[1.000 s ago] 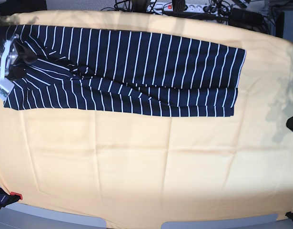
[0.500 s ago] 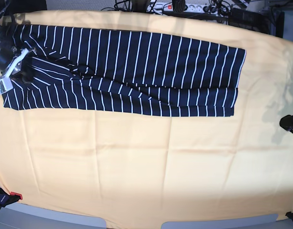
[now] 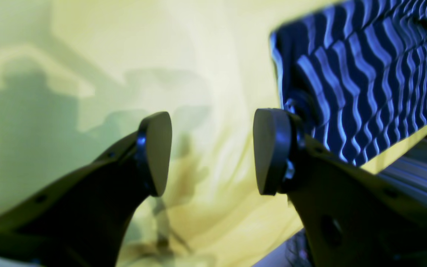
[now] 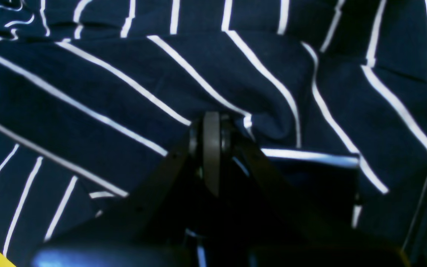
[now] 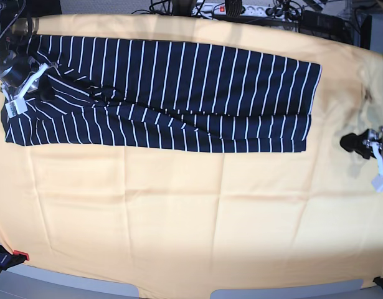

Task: Fold the T-shirt properly
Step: 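Move the right gripper to the collar end and the left gripper aside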

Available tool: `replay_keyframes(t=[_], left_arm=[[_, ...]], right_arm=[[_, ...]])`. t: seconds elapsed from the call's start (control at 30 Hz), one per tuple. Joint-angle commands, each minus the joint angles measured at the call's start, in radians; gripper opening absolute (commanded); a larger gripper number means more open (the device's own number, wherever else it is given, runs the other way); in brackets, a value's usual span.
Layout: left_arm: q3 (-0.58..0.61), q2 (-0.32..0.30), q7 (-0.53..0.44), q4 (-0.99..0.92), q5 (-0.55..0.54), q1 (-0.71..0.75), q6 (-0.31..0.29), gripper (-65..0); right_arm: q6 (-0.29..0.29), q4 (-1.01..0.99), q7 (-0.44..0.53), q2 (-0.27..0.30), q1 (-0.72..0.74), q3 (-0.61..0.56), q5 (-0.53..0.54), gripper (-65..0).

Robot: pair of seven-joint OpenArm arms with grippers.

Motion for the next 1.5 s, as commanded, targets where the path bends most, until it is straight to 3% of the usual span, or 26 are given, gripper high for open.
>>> replay_keyframes(t=[0.0,0.33,0.47,0.63,0.77,0.97,1.2,1.47], left_arm=[[-0.011,-0.009,0.002,0.008,-0.017,-0.010,0.000,-28.1],[-0.011,0.073,0.069,0.069,-0.017,0.101,0.015,-28.1],[-0.011,0.092,0.112,0.175,-0.017,0.135,0.054,-28.1],[-0.011,0.086,0.115,0.346,-0.017,0.209,0.039,-28.1],[-0.028,0.071,0.111,0.359,-0.017,0.216,0.035,-28.1],[-0.218,0.045,0.094,0.328,-0.017,0.257,0.037,-28.1],[-0.478,0.047,0.049,0.313,-0.003,0.407,0.063,-28.1],[-0.627,0.061,0.062,0.314,-0.017,0.595,0.058,-28.1]], right_arm=[[-0.002,0.006,-0.003,0.016,0.008,0.004,0.000,-65.0],[-0.002,0.008,-0.007,0.017,0.072,0.004,0.002,-65.0],[-0.002,0.008,-0.007,0.018,0.096,0.004,0.000,-65.0],[-0.002,0.008,-0.014,0.019,0.101,0.004,-0.001,-65.0],[-0.002,0.008,-0.040,0.021,0.101,0.004,-0.001,-65.0],[-0.002,0.008,-0.041,0.021,0.101,0.004,-0.003,-65.0],[-0.002,0.008,-0.040,0.021,0.101,0.004,0.010,-65.0],[-0.002,0.008,-0.040,0.021,0.101,0.004,0.023,-65.0]])
